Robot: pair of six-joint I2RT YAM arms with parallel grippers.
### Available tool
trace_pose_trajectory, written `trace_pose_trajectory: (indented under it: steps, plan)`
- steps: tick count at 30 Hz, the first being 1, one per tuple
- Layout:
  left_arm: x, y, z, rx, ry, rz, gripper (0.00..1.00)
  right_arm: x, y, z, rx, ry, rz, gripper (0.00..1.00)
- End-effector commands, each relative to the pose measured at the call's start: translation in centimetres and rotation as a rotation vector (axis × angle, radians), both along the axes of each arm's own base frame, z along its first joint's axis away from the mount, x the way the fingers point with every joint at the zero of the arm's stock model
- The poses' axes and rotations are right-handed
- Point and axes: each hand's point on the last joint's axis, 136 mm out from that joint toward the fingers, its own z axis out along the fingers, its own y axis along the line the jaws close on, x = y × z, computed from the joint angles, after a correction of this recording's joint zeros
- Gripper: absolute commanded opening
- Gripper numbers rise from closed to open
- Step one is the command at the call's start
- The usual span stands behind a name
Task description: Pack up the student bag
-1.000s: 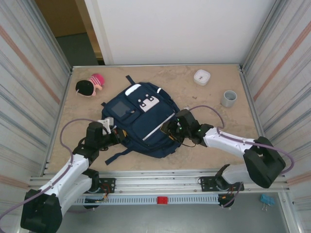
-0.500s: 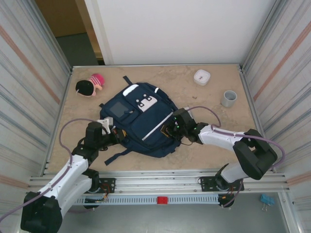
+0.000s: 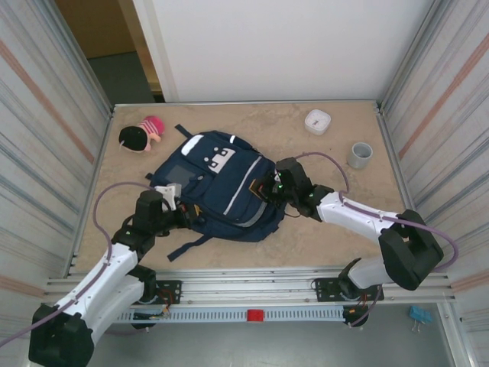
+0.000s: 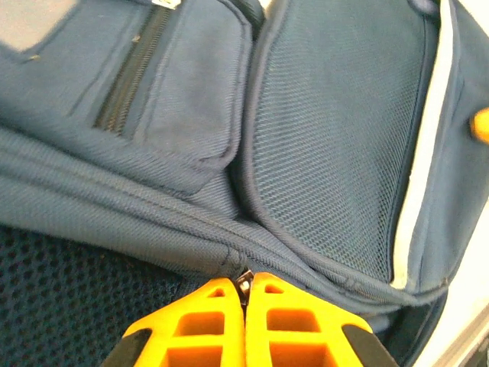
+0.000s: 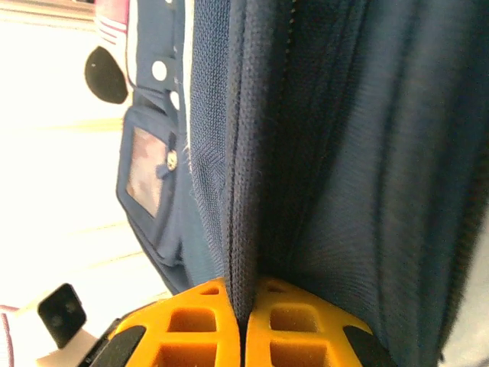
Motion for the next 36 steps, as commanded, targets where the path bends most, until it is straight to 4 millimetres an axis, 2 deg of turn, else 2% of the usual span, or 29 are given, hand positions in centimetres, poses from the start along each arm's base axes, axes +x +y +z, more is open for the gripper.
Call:
trace_pose_trajectory:
  steps: [1, 3, 6, 9, 11, 17, 23, 29, 32, 34, 36]
  plan:
    - [-1.1, -3.6, 4.4, -0.049, -0.133, -0.208, 0.01, 1.9, 1.5, 7.3, 0.144, -0.192, 0.006, 0.00]
    - [-1.6, -4.3, 4.6, -0.030, -0.151, -0.252, 0.02, 2.0, 1.5, 8.0, 0.149, -0.211, 0.004, 0.00]
    - [-1.5, -4.5, 4.1, 0.003, -0.139, -0.256, 0.02, 2.0, 1.4, 8.7, 0.151, -0.225, -0.003, 0.00]
    - [-1.1, -3.9, 2.9, 0.042, -0.108, -0.221, 0.02, 1.9, 0.9, 8.7, 0.132, -0.229, -0.016, 0.00]
    - [-1.4, -4.3, 2.8, 0.032, -0.100, -0.245, 0.02, 1.9, 0.5, 8.5, 0.120, -0.227, -0.028, 0.00]
    - [-3.8, -8.4, 3.9, 0.005, -0.165, -0.445, 0.04, 2.0, 0.9, 8.5, 0.122, -0.222, -0.025, 0.00]
    - [-5.4, -11.8, 5.0, -0.007, -0.221, -0.583, 0.07, 1.8, 1.0, 7.6, 0.085, -0.216, -0.021, 0.00]
    - [-6.0, -14.8, 4.5, 0.049, -0.251, -0.658, 0.12, 1.5, 1.2, 7.1, 0.083, -0.206, -0.015, 0.00]
    - [-6.5, -16.2, 4.9, 0.086, -0.293, -0.719, 0.19, 1.4, 1.2, 7.1, 0.081, -0.206, -0.005, 0.00]
    - [-6.6, -16.6, 5.6, 0.133, -0.354, -0.745, 0.32, 1.2, 0.9, 7.0, 0.075, -0.211, 0.006, 0.00]
    - [-6.4, -16.2, 6.3, 0.184, -0.409, -0.744, 0.42, 0.9, 0.5, 7.2, 0.065, -0.222, 0.027, 0.00]
